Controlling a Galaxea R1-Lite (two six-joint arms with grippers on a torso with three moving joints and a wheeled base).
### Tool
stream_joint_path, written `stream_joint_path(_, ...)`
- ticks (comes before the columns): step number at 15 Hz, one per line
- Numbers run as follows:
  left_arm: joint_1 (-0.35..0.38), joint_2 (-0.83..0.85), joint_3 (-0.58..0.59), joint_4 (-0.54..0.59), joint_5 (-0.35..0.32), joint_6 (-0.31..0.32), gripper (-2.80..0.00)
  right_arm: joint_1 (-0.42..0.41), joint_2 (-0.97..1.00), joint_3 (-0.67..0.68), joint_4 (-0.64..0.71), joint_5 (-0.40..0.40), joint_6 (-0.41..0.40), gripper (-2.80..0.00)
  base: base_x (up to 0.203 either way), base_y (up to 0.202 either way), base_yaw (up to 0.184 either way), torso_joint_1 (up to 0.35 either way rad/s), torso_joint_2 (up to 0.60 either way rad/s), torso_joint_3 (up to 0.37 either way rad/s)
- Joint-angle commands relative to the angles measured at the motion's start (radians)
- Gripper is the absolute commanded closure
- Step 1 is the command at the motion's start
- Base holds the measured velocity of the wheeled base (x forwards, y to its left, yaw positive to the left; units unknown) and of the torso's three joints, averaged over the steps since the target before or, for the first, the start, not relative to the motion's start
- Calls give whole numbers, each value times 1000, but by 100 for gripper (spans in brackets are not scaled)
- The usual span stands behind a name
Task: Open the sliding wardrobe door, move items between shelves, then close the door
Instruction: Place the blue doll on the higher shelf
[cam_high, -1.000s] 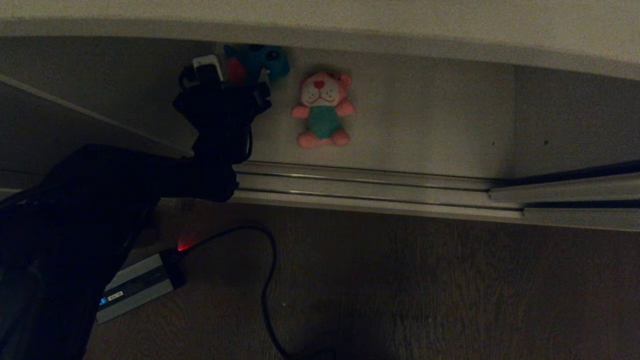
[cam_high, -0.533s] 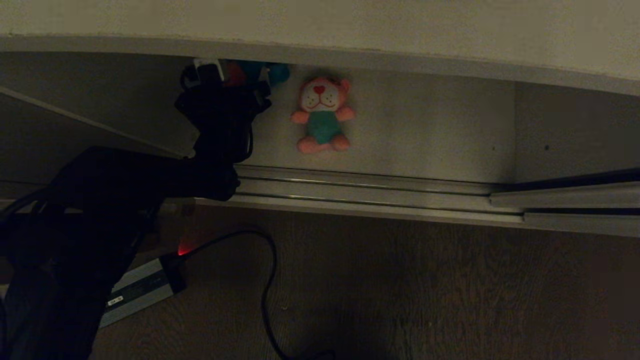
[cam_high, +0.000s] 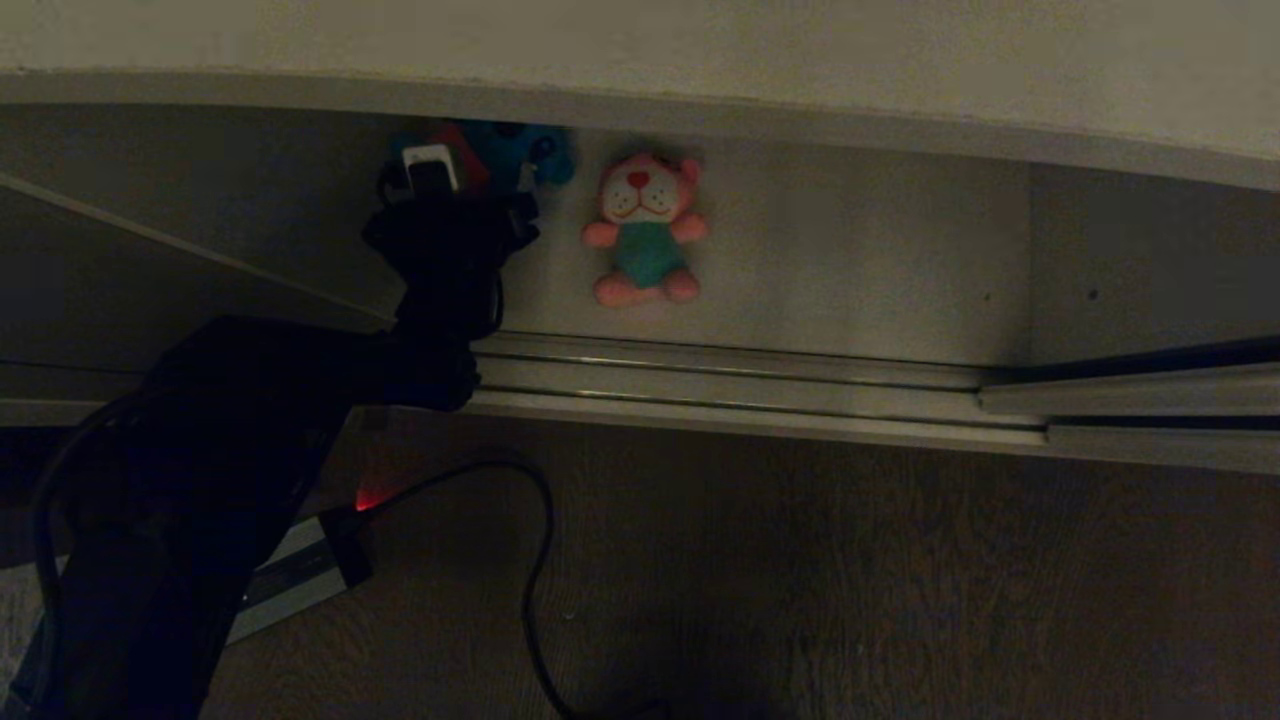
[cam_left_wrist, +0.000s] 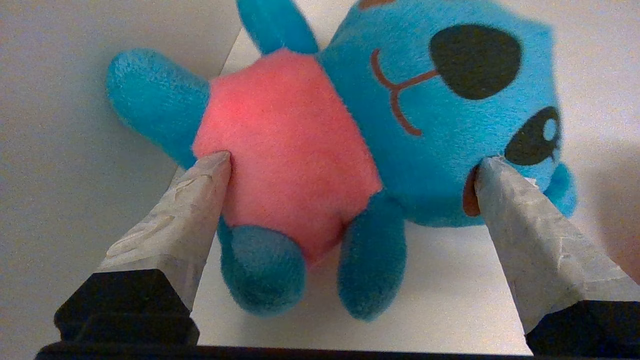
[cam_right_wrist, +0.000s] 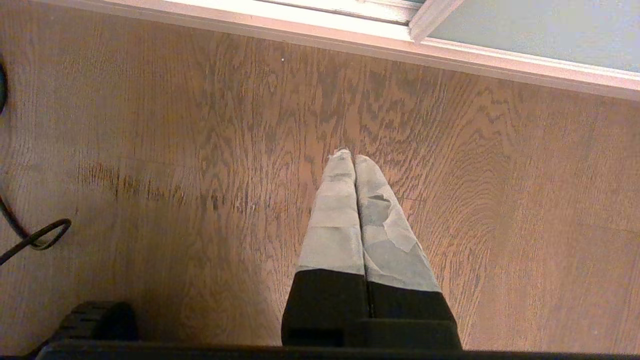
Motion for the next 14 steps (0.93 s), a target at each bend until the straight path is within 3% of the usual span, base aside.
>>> stream_joint_path(1, 3, 10, 0, -10, 3, 1, -280, 0, -2, 3, -1, 1, -1, 0, 0, 0, 0, 0, 0, 0)
stream_joint_path(2, 3, 9, 0, -9, 5, 1, -280, 0, -2, 3, 0, 1, -1, 0, 0, 0, 0, 0, 0, 0)
stream_joint_path(3, 3, 9, 0, -7, 5, -1, 0, 0, -2, 3, 0, 1, -1, 0, 0, 0, 0, 0, 0, 0)
stream_joint_path(14, 0, -35, 2, -11, 5, -25, 0, 0, 0, 3, 0, 1, -1, 0, 0, 0, 0, 0, 0, 0)
